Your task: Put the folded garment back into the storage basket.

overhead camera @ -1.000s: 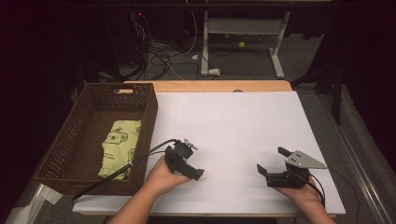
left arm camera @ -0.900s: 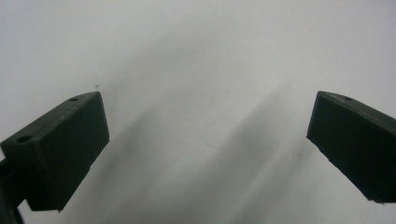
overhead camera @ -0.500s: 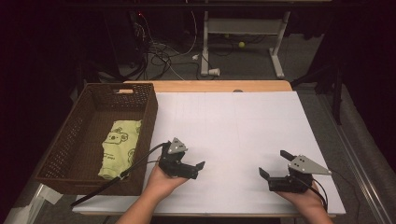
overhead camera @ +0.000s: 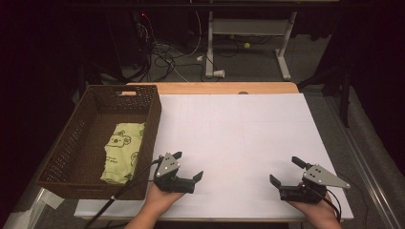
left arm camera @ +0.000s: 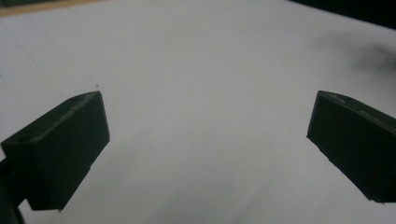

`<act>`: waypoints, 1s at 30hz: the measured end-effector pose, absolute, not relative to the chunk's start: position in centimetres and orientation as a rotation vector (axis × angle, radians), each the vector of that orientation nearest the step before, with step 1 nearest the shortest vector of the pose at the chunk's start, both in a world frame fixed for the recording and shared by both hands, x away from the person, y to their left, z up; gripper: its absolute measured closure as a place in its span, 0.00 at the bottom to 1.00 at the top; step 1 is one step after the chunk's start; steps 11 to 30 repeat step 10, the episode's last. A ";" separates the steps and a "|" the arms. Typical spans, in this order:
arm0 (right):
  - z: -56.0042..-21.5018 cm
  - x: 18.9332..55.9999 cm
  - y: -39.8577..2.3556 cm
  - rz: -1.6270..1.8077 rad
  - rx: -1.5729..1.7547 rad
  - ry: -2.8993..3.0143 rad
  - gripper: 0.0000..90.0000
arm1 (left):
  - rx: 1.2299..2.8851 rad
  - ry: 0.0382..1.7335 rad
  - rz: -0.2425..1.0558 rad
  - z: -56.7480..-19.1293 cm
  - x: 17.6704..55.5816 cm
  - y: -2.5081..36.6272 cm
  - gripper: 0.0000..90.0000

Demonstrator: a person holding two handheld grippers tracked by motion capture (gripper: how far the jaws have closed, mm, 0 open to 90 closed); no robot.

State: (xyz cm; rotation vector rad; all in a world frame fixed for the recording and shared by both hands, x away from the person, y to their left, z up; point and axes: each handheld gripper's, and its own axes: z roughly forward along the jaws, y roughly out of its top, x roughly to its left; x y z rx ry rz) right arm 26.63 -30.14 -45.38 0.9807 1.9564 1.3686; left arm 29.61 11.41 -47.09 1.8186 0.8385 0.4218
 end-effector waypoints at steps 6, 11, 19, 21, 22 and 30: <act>-45.4 26.7 -30.2 1.367 0.984 1.950 0.01 | 1.827 0.813 0.405 -47.3 29.5 11.3 0.00; -45.4 26.9 -30.1 1.366 0.989 1.938 0.01 | 1.836 0.800 0.413 -47.4 29.4 11.2 0.00; -45.4 26.9 -30.1 1.366 0.989 1.938 0.01 | 1.836 0.800 0.413 -47.4 29.4 11.2 0.00; -45.4 26.9 -30.1 1.366 0.989 1.938 0.01 | 1.836 0.800 0.413 -47.4 29.4 11.2 0.00; -45.4 26.9 -30.1 1.366 0.989 1.938 0.01 | 1.836 0.800 0.413 -47.4 29.4 11.2 0.00; -45.4 26.9 -30.1 1.366 0.989 1.938 0.01 | 1.836 0.800 0.413 -47.4 29.4 11.2 0.00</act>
